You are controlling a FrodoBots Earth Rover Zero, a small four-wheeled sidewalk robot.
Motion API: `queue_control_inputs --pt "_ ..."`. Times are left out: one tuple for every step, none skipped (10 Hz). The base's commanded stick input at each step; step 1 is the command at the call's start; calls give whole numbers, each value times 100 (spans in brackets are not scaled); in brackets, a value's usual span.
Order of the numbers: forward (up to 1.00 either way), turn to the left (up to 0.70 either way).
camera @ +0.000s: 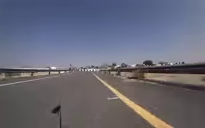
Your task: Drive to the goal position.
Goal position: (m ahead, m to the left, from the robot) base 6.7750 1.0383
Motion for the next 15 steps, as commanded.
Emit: queue_control_inputs --pt "100 0" --pt "100 0" --pt "100 0" --pt "100 0" --pt "100 0" --pt "100 0" --pt "100 0" --pt "100 0" --pt "100 0" --pt "100 0" --pt "100 0" --pt "100 0" --pt "100 0" --pt "100 0" --pt "100 0"
